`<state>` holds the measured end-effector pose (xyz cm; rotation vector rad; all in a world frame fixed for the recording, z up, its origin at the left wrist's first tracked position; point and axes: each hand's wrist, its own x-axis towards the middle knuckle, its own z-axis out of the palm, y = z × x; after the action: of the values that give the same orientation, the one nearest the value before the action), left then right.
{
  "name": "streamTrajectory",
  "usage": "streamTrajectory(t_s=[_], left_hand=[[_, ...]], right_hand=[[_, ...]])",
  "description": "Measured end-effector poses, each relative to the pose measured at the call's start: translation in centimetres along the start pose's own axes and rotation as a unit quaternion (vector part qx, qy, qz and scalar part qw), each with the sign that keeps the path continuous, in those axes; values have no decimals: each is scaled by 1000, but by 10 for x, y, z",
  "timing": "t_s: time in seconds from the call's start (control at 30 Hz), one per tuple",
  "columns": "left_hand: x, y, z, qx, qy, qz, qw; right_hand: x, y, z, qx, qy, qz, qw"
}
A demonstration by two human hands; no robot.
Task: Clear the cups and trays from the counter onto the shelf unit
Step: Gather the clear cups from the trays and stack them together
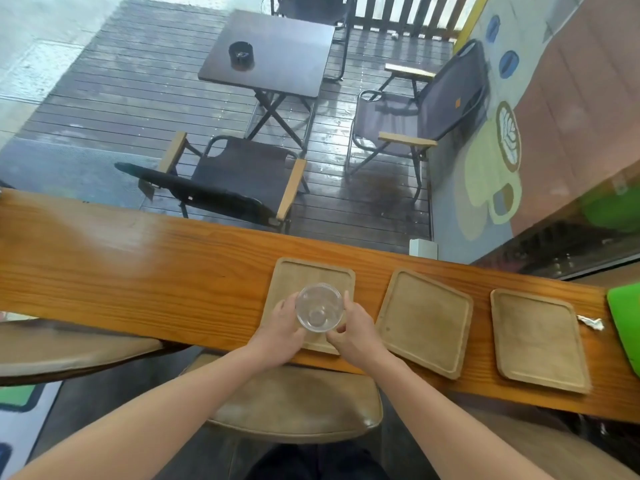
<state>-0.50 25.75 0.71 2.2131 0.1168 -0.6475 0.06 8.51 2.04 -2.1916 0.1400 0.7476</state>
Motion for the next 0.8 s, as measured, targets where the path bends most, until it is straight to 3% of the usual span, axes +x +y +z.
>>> streamTrajectory(t_s=[0.27,0.43,0.8], left_hand=[[16,-26,-1,7,-9,8,1000],[28,-32,8,-45,18,100,994],[24,-3,1,-76,-20,148,986]], right_hand=[[18,20,12,61,10,16,998],[30,31,26,110,22,-11,994],[7,25,8,195,48,-32,979]])
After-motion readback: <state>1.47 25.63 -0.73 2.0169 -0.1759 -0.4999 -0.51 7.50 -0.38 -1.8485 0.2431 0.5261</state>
